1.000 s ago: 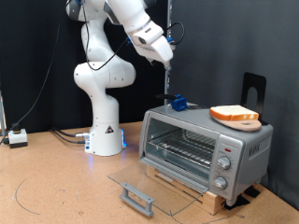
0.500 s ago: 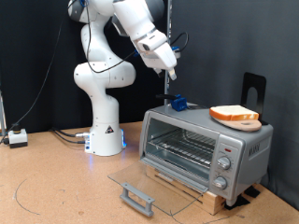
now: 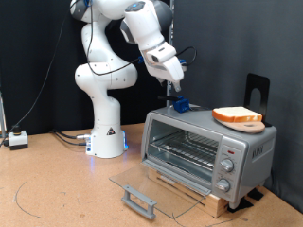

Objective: Make a piece of toast with the oven

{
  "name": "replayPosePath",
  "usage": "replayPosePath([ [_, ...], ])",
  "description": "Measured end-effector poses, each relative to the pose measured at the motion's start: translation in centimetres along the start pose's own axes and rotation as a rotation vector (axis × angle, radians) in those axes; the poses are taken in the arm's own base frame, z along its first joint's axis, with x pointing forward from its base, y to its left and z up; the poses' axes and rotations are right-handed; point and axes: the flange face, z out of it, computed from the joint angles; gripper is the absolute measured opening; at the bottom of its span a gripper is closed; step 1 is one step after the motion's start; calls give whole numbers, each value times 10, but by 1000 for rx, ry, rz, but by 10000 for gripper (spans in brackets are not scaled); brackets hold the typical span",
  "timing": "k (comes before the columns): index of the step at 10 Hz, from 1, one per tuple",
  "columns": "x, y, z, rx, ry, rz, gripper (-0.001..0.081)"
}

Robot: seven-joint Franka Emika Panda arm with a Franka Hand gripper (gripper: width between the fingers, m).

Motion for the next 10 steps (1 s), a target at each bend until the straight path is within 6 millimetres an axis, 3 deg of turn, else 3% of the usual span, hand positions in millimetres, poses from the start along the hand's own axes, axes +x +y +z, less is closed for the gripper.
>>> replayPosePath([
  [5, 8, -4, 40, -23, -57, -6, 809],
  [10, 14, -12, 64, -32, -75, 7, 809],
])
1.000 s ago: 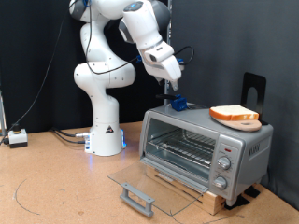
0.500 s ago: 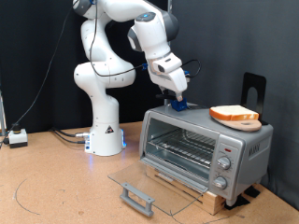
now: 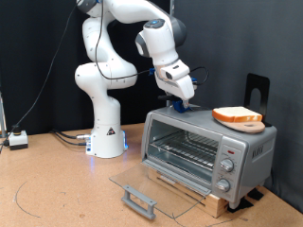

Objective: Make a piece of toast with the oven

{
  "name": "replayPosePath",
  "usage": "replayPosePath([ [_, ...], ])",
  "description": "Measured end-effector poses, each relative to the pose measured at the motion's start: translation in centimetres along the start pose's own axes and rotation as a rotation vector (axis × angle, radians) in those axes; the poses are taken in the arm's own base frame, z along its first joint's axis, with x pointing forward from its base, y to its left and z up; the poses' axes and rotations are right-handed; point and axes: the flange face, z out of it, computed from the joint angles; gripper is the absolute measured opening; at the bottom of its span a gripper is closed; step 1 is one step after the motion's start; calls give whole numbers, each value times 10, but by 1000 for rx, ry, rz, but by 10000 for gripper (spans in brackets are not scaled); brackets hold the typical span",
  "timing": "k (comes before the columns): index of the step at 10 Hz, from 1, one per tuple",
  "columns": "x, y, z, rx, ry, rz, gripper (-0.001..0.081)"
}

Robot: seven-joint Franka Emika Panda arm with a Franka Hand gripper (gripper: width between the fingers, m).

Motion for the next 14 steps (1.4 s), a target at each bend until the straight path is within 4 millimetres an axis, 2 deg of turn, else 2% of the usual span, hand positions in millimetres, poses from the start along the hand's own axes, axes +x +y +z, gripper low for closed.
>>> replayPosePath([
  [5, 5, -7, 13, -4, 0, 16, 809],
  [6, 6, -8, 15, -11, -2, 21, 690],
  [7, 6, -9, 15, -15, -2, 25, 690],
  [8, 7, -9, 15, -16, 1, 26, 552],
  [9, 7, -9, 15, -16, 4, 27, 449],
  [14, 13, -7, 10, -31, 79, 37, 439],
])
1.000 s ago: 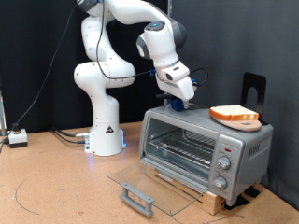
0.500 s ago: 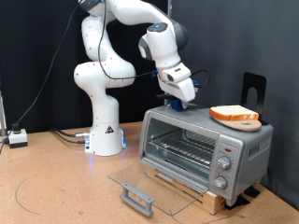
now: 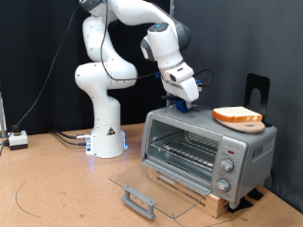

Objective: Make a piece of toast with the oven

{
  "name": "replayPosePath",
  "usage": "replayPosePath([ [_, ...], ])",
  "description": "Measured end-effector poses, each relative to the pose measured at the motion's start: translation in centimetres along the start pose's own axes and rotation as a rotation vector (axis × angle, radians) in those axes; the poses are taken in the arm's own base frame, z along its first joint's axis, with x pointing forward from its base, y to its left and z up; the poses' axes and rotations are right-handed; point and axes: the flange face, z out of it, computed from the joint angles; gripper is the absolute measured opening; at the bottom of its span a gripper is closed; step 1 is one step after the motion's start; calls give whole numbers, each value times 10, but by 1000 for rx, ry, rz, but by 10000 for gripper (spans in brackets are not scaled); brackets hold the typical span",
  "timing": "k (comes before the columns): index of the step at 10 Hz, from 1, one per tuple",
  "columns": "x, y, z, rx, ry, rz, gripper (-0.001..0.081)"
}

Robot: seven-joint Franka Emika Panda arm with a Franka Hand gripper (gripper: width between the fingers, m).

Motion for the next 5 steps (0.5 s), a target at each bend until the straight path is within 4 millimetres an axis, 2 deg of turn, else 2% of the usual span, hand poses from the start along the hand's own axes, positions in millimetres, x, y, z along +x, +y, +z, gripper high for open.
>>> replayPosePath([
  [5, 2, 2, -3, -8, 21, 2, 422],
])
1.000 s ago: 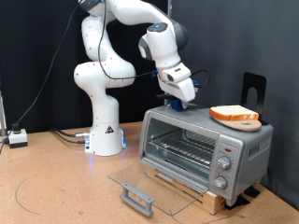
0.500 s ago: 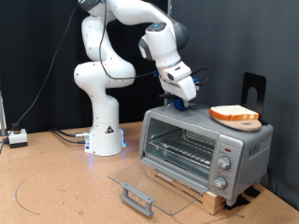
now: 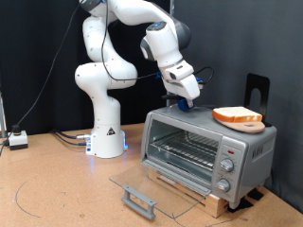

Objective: Make a piece of toast with the oven

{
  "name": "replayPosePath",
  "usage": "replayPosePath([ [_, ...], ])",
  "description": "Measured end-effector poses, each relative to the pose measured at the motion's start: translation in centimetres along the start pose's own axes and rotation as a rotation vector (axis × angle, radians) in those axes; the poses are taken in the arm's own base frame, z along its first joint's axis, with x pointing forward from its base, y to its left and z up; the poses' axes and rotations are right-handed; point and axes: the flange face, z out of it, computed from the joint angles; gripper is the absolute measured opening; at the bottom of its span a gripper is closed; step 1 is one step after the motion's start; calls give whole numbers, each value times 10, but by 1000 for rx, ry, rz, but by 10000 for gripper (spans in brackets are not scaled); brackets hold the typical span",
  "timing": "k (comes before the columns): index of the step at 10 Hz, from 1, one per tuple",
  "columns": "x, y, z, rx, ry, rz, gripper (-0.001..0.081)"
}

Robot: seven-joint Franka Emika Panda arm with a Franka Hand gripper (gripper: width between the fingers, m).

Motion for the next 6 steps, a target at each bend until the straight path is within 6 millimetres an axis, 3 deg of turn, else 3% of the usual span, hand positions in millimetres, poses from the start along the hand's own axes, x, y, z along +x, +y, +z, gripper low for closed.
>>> replayPosePath([
  [3, 2, 4, -8, 12, 22, 14, 422],
  [6, 6, 14, -40, 72, 95, 27, 422],
])
